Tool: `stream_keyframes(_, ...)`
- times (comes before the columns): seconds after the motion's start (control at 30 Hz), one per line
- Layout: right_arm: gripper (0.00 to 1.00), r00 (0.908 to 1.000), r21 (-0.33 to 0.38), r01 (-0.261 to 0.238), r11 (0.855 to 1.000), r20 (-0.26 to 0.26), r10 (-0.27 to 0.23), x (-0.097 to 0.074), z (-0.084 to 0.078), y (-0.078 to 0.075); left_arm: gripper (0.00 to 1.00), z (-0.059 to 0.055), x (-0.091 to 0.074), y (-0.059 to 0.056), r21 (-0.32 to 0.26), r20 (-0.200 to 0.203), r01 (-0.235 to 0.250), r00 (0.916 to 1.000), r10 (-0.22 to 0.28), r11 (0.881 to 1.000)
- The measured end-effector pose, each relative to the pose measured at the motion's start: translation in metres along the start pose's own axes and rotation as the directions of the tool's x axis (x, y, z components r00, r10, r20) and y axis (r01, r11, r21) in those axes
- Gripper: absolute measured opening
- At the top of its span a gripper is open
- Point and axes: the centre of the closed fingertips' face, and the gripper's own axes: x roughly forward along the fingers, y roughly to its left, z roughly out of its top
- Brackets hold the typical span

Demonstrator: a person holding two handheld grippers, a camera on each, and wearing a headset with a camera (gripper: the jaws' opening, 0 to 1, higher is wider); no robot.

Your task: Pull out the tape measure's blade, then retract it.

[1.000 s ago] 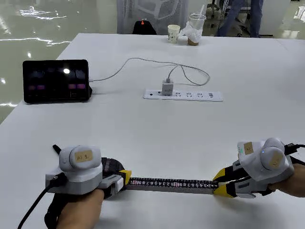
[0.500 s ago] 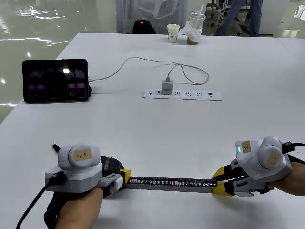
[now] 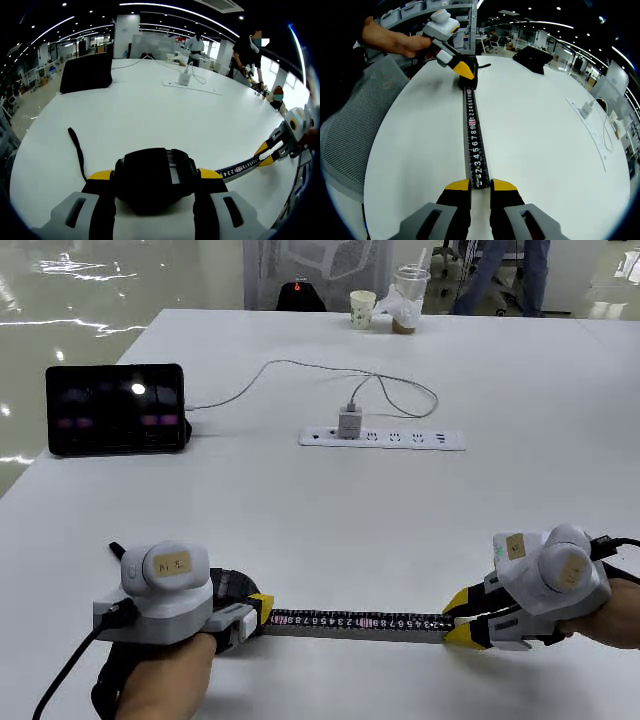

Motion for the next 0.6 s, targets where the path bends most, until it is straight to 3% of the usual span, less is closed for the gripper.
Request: stream_keyframes(0.6, 0.1, 1.0, 0.006, -0.002, 1.0, 0.008, 0.001, 0.002, 0.0034, -0.0001, 0.56, 0.0009, -0.0002, 0.0002, 0.004, 0.0, -0.002, 1.0, 0.002, 1.0)
